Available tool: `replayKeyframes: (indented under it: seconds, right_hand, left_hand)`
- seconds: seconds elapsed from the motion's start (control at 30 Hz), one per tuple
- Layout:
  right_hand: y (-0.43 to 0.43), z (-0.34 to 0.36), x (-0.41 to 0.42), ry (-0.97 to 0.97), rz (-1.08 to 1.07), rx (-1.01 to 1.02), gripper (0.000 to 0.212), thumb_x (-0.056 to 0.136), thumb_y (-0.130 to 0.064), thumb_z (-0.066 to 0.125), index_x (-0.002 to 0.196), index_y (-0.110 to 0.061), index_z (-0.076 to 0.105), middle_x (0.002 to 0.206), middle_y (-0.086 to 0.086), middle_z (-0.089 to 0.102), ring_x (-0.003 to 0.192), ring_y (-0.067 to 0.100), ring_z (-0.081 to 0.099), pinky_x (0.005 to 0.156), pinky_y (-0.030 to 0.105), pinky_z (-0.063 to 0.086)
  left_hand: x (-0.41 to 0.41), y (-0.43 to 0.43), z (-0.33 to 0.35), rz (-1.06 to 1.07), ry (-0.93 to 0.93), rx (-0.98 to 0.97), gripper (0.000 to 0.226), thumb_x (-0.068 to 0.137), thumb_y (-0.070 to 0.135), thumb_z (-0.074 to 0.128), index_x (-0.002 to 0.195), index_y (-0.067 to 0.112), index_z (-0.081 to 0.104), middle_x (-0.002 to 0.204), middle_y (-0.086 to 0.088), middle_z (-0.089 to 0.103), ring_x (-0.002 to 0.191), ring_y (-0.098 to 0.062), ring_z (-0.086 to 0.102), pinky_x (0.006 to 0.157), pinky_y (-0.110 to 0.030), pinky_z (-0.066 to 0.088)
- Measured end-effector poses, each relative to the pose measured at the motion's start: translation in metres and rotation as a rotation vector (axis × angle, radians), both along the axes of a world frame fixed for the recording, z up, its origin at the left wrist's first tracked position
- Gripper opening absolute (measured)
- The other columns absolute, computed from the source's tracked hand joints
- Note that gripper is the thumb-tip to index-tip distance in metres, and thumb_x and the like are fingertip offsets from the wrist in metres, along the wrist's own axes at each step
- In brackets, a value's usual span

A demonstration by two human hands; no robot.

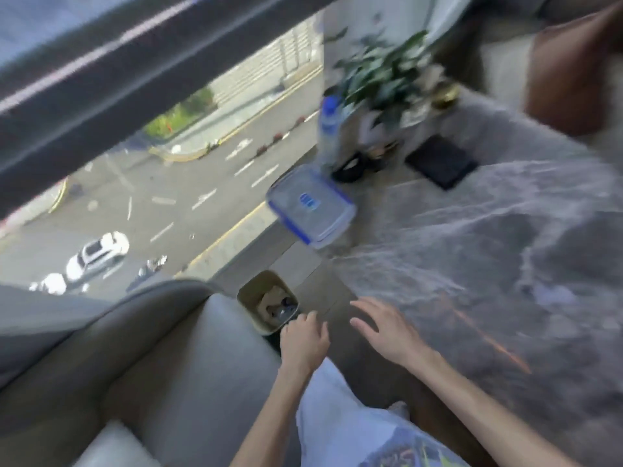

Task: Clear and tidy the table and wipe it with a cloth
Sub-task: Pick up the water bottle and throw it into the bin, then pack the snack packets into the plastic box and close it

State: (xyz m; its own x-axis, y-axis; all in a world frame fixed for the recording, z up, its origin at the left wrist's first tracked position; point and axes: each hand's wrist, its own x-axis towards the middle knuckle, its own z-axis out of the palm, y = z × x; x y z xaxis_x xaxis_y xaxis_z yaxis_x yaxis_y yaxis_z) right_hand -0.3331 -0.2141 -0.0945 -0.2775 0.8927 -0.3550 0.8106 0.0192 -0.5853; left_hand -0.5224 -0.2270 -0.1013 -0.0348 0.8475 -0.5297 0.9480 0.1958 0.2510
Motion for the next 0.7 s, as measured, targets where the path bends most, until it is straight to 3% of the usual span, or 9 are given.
replayKeyframes:
  seconds: [0.2,0.33,0.5,0.7]
  right_hand:
    - [-0.05,0.072,0.193,-0.095,-0.438,0.185,0.046,0.091,-0.042,0.058,0.132,-0.022,0.057,0.139,0.001,0.056,0.129,0.018,0.052,0.108,0.029,0.037]
    - [-0.085,0.105,0.278,-0.11,-0.711,0.268,0.045,0.09,-0.037,0.062,0.128,-0.013,0.061,0.132,0.006,0.062,0.122,0.024,0.058,0.105,0.033,0.043]
    - [-0.135,0.117,0.326,-0.121,-1.005,0.326,0.041,0.089,-0.032,0.065,0.123,-0.011,0.064,0.125,0.008,0.066,0.116,0.024,0.062,0.1,0.033,0.047]
    - [-0.195,0.109,0.319,-0.135,-1.26,0.291,0.039,0.088,-0.031,0.066,0.122,-0.011,0.065,0.124,0.005,0.066,0.117,0.021,0.061,0.103,0.032,0.044]
  left_hand:
    - [0.154,0.029,0.07,-0.379,-0.075,0.133,0.041,0.095,0.04,0.04,0.13,0.023,0.053,0.133,-0.005,0.057,0.121,-0.029,0.054,0.098,-0.038,0.043]
    - [0.248,0.051,0.105,-0.607,-0.116,0.235,0.042,0.095,0.041,0.041,0.131,0.024,0.053,0.133,-0.004,0.058,0.12,-0.029,0.056,0.097,-0.038,0.047]
    - [0.333,0.058,0.132,-0.885,-0.161,0.288,0.042,0.095,0.042,0.042,0.131,0.024,0.054,0.132,-0.003,0.06,0.118,-0.028,0.059,0.097,-0.038,0.047]
    - [0.377,0.059,0.133,-1.126,-0.187,0.284,0.041,0.095,0.041,0.042,0.13,0.024,0.055,0.132,-0.002,0.06,0.117,-0.028,0.06,0.098,-0.037,0.046]
